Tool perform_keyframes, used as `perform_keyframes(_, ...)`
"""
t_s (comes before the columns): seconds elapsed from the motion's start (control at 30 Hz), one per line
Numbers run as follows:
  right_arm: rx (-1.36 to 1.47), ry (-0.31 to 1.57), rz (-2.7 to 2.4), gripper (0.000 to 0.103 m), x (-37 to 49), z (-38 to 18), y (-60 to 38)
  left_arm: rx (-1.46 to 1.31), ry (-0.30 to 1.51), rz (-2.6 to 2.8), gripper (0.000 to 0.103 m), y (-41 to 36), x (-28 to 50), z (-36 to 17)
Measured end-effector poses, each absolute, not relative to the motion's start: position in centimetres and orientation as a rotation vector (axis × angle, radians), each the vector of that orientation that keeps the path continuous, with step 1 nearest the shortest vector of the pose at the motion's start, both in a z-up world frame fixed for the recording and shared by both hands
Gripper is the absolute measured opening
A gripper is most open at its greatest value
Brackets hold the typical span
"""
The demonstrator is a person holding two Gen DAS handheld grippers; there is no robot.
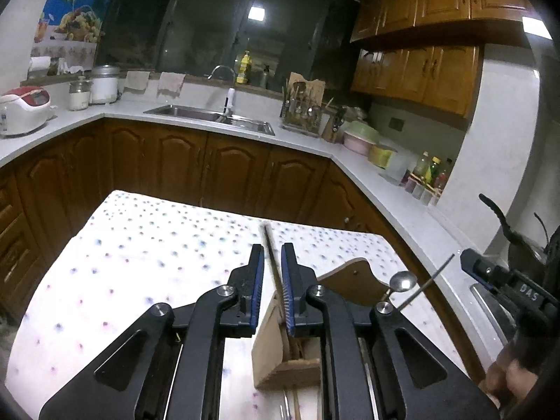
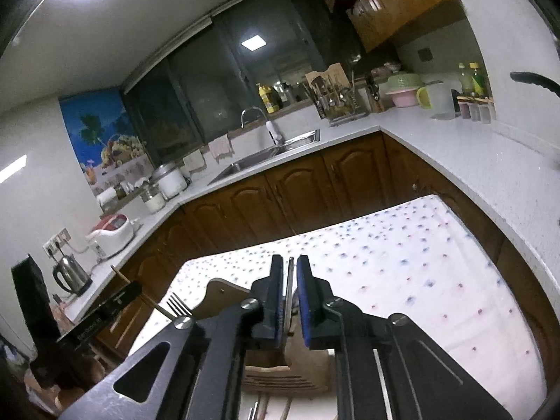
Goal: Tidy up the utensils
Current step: 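Lower both chopsticks into the caddy slots and open both tools, then move both open tools back over the remaining chopsticks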
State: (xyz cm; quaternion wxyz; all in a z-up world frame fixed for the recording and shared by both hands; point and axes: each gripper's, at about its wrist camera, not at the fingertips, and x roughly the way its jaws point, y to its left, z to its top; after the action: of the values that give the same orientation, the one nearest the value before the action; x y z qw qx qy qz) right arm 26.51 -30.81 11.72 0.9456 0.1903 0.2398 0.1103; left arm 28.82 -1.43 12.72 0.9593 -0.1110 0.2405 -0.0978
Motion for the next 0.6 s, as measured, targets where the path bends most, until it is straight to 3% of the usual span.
perform_keyframes(0.07, 0.399, 0.474, 0.219, 0.035, 26.0, 12.0, -31.3, -0.231, 0.497, -0.203, 0.018, -1.3, 28.6, 12.8)
perform_keyframes(0.1, 0.407, 0.465, 0.218, 0.038, 25.6, 12.2, -31.5, -0.233, 0.501, -0.204, 0.027, -1.3, 28.4, 12.8)
perform_keyframes(0.17, 0.420, 0.452, 0.217, 0.051, 24.9, 12.5, -31.9, -0.236, 0.501, -0.200, 0.036, -1.2, 27.9, 12.8)
perform_keyframes(0.23, 0.437, 0.441, 0.214, 0.056, 24.0, 12.7, -32.4, -0.236, 0.504, -0.199, 0.043, -1.1, 27.1, 12.7)
perform_keyframes(0.4, 0.471, 0.422, 0.195, 0.076, 21.4, 12.2, -33.6, -0.256, 0.517, -0.157, 0.073, 0.0, 24.6, 11.6)
perform_keyframes(0.6, 0.491, 0.456, 0.158, 0.082, 18.0, 9.3, -34.4, -0.279, 0.617, -0.124, 0.074, 1.3, 21.8, 8.2)
